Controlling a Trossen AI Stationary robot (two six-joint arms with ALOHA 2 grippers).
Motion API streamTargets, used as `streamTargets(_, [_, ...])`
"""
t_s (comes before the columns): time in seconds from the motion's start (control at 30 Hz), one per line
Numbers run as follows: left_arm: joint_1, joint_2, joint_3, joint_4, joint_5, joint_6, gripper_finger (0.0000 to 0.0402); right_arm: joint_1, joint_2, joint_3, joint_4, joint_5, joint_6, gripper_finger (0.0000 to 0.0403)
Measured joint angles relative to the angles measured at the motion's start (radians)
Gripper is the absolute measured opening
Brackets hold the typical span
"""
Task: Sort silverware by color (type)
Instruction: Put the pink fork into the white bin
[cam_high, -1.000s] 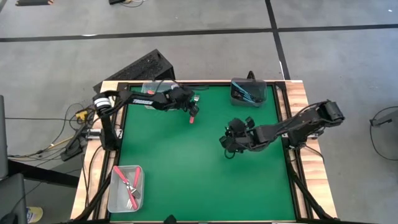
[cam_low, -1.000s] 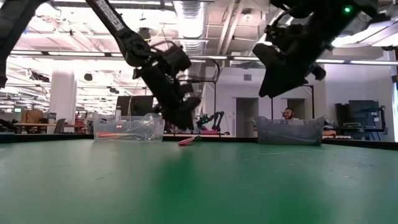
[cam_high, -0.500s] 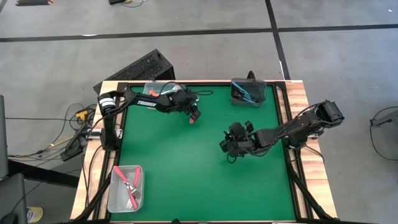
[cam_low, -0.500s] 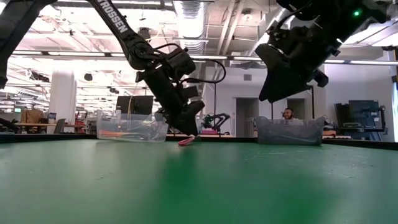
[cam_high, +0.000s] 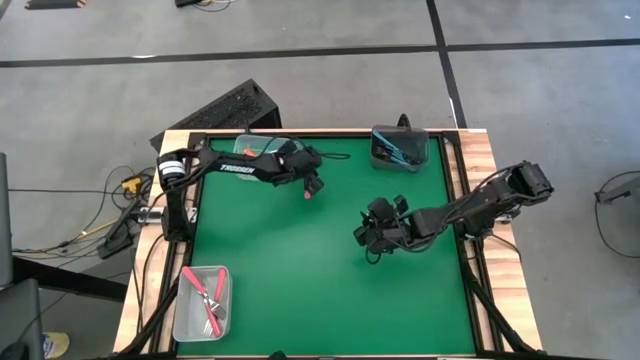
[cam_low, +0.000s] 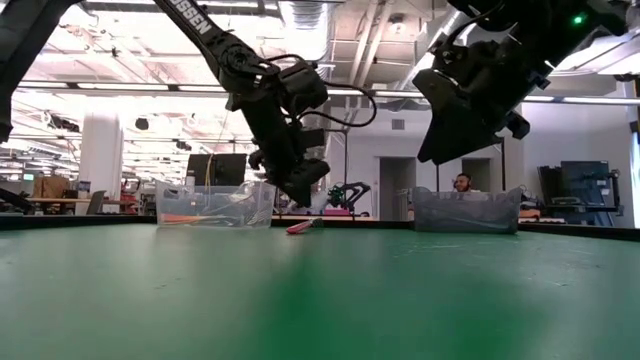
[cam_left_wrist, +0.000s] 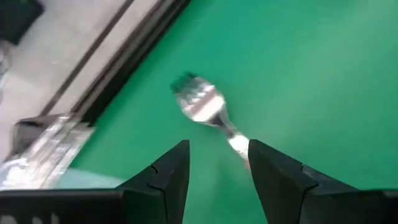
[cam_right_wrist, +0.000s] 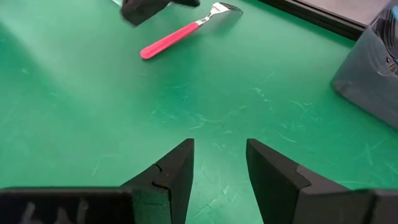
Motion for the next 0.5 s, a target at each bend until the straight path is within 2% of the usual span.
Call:
streamTargets(0.07, [0.018,-0.002,0.014,-0.037,0.003,-0.027,0.0151,0.007,0.000,0.000,-0.002,0.000,0.000,0.0171])
streamTargets(0.23, [0.011,-0.011,0.016,-0.004,0.172,-0.136,0.0151,0.020,0.000,0.000,-0.002,0.001,0.000,0.0171])
streamTargets(0.33, [-0.046,-0.011,0.016,0.035,0.174,-0.168,0.0151,0.020,0.000,0.000,0.002,0.001,0.000,0.0171])
streamTargets(0.5, [-0.146,-0.011,0.016,0.137,0.161,-0.100,0.0151,0.020,0.000,0.000,0.003,0.001,0.000,0.0171])
